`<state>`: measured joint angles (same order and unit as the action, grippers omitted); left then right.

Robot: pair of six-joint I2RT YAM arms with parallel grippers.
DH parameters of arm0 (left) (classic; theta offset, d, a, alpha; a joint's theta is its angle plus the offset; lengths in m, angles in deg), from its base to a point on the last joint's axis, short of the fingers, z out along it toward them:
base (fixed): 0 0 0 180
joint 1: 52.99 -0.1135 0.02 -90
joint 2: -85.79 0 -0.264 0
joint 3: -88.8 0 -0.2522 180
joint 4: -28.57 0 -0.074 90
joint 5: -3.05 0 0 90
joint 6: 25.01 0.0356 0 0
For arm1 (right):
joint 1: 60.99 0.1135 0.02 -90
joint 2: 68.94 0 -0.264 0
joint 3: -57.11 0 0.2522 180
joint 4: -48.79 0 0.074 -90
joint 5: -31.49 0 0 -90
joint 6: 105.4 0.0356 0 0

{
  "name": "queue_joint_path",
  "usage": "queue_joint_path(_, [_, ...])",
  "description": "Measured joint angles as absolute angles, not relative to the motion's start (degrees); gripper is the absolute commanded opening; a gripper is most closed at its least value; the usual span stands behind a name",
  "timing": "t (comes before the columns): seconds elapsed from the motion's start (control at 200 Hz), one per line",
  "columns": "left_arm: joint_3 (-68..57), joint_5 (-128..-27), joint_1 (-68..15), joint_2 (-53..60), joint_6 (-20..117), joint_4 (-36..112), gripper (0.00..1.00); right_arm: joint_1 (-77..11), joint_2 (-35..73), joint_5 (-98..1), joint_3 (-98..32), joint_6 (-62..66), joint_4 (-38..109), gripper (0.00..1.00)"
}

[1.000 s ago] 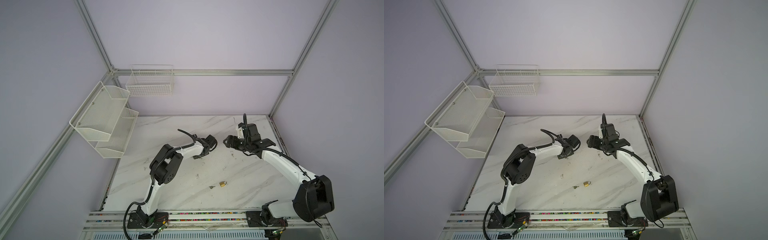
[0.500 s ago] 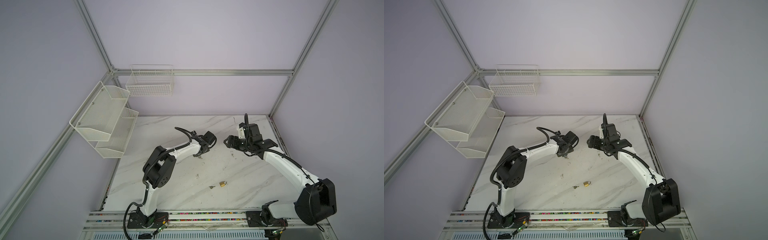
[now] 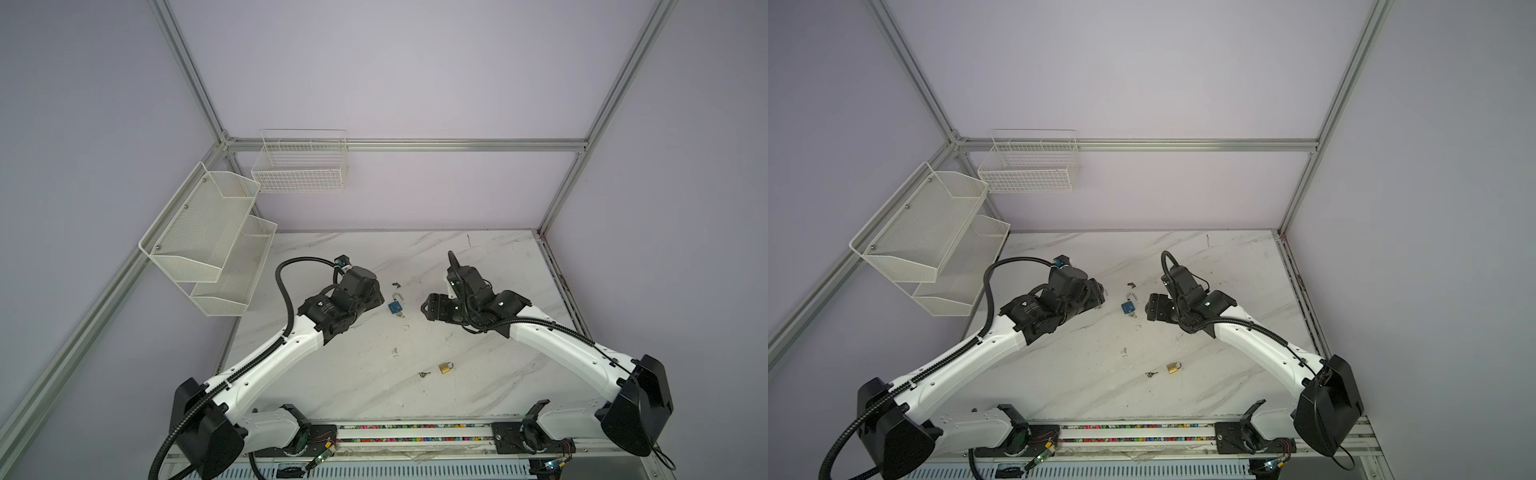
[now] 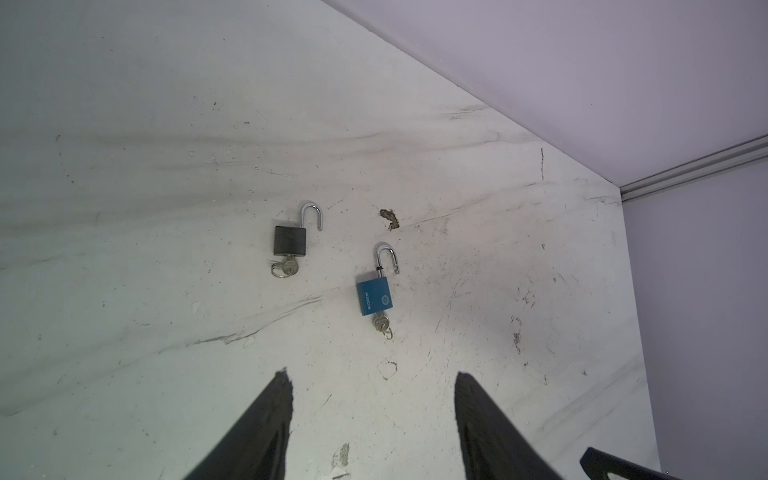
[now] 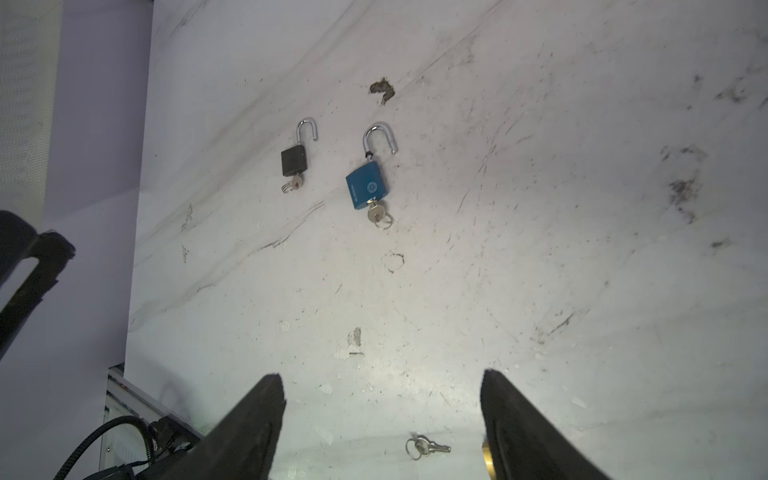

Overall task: Unlock with the key
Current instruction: 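Lower the blue padlock to the table and open the left gripper, then move the right gripper down over the loose silver key near the brass padlock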

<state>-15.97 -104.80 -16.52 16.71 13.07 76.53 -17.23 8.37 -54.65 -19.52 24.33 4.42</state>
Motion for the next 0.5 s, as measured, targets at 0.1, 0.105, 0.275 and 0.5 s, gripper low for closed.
queue_joint_path(0.1, [-18.3, -102.5, -17.8, 21.0, 16.1, 76.6, 0.62, -11.9, 8.4, -57.7, -19.1, 30.4, 2.9, 0.77])
queue_joint_path(0.105, [-18.4, -102.4, -17.9, 21.1, 16.2, 76.6, 0.62, -11.4, 8.4, -58.0, -19.0, 30.9, 2.9, 0.77])
queue_joint_path(0.275, [-20.3, -98.8, -19.2, 24.8, 18.8, 76.5, 0.62, -4.3, 8.5, -61.5, -14.7, 42.8, 1.6, 0.74])
queue_joint_path(0.5, [-22.9, -95.1, -19.6, 26.8, 19.8, 76.0, 0.63, 2.8, 13.9, -65.2, -13.1, 55.6, 1.7, 0.71])
